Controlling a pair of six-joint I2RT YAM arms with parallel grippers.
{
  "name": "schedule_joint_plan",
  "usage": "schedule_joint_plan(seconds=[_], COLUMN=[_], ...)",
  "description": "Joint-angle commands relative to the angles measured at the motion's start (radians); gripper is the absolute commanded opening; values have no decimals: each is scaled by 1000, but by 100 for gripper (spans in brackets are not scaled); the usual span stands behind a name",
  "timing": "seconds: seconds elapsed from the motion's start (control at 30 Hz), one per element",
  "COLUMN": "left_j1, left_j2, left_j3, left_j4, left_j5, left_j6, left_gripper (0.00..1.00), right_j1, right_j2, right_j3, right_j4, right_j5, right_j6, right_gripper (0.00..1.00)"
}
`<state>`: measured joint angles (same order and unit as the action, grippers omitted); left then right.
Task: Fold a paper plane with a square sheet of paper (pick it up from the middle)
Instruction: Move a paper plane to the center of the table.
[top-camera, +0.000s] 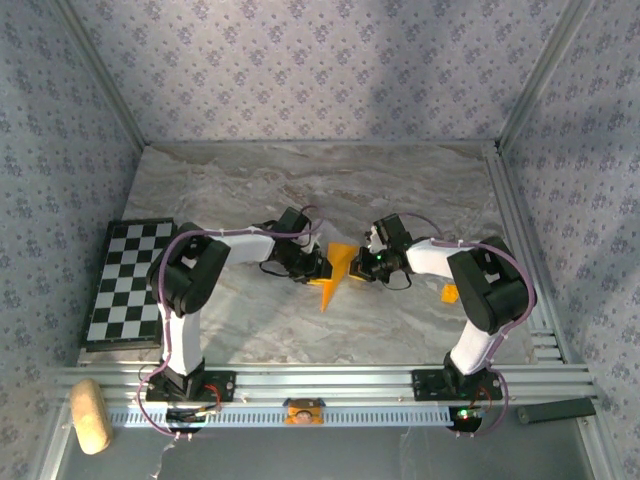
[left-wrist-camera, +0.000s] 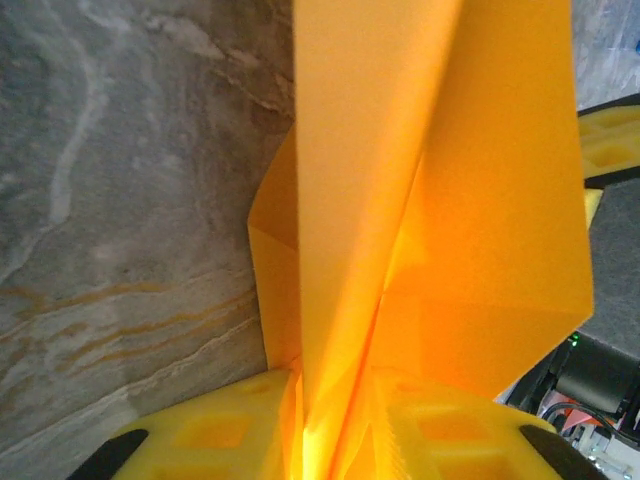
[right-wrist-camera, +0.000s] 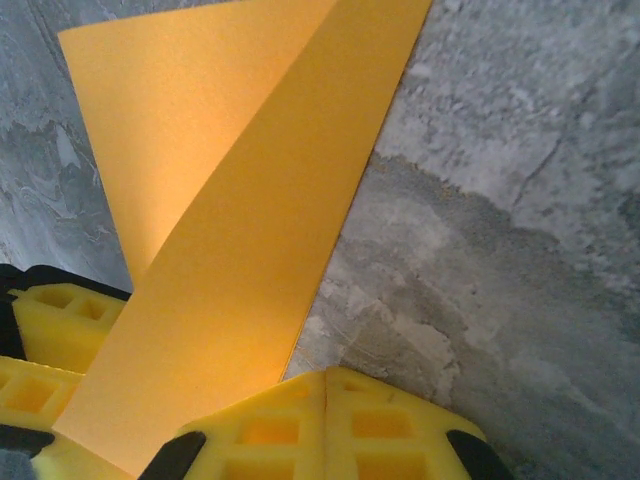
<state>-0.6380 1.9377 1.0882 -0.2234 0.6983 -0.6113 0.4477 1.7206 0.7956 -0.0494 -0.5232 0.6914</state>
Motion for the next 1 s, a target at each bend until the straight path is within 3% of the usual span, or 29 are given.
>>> schedule_joint_plan(seconds=[0.0, 0.27, 0.5, 0.6, 0.8, 0.97], left_j1=[-8, -8, -10, -19, -90, -127], left_j2=[22, 19, -10, -55, -140, -146], left_j3=[0, -15, -12, -16, 65, 122], left_j4=[21, 62, 61, 42, -198, -287], left_j5=[61, 85, 65, -36, -485, -606], left_j6=[5, -11, -10, -10, 46, 75], left_gripper=[24, 18, 6, 4, 0, 0], right_j1=[18, 25, 16, 7, -14, -15], right_j2=[30, 31, 4, -31, -99, -120], right_j3=[26, 24, 21, 10, -2, 16], right_j4=[19, 19, 4, -2, -8, 4], right_j5=[-11, -7, 10, 29, 42, 8], right_j6=[3, 5, -1, 1, 10, 25], right_gripper=[5, 5, 5, 5, 7, 10])
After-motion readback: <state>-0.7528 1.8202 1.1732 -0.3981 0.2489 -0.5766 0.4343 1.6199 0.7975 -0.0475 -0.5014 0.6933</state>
